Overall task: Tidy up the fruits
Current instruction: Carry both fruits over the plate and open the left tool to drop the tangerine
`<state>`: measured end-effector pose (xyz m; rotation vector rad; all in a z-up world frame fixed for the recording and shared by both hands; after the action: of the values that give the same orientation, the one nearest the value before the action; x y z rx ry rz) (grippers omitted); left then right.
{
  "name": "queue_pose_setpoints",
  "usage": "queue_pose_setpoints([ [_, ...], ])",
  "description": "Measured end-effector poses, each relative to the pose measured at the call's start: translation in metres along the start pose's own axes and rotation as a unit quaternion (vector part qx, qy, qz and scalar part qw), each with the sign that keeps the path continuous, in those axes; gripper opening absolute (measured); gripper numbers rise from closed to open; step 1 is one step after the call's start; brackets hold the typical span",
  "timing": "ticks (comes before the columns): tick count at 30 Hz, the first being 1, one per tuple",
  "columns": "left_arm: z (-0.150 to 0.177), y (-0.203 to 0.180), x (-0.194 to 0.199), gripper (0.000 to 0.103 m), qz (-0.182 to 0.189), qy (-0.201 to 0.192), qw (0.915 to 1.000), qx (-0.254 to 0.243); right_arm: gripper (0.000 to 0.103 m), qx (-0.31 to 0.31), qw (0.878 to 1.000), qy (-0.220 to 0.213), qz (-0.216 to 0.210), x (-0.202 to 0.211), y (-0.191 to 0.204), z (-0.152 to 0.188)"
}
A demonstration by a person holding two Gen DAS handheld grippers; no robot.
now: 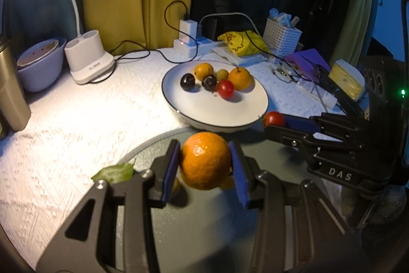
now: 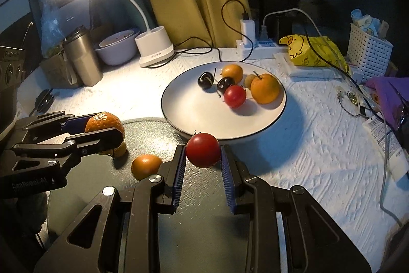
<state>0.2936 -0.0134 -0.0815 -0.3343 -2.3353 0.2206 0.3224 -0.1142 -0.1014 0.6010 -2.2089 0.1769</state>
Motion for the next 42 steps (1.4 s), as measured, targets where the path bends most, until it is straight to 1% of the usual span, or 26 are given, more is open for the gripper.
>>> queue_pose_setpoints([
  [11,-0.018,0.008,-0.017,0.041,-0.008,0.003,1.0000,-0.001,0.030,-0.010,1.000,-0.004,-0.002,-0.014,-0.016,-0.014],
  [28,-0.041,0.019,-0.055,0.041,-0.013,0.016,0.9998,0.000,0.030,-0.023,1.000,-0.004,0.002,-0.034,-0.039,-0.025],
  [37,-0.047,0.021,-0.063,0.041,-0.018,0.019,0.9997,-0.002,0.030,-0.025,1.000,0.001,0.003,-0.042,-0.043,-0.028],
  [42,-0.048,0.022,-0.064,0.042,-0.018,0.018,0.9997,0.001,0.030,-0.031,0.999,0.000,0.012,-0.041,-0.046,-0.029],
])
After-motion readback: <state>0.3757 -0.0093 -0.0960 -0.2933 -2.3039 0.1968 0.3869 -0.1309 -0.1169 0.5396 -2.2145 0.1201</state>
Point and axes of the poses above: each gripper's, at about its wrist camera, not at the fingertips, and x roughly against the way its jaws point, y to its left, z to its underside, the point moved 6 cm from there along -x, roughly the way its jaws point, and after that the axes turned 7 degrees about z, right-handed, at the moved point
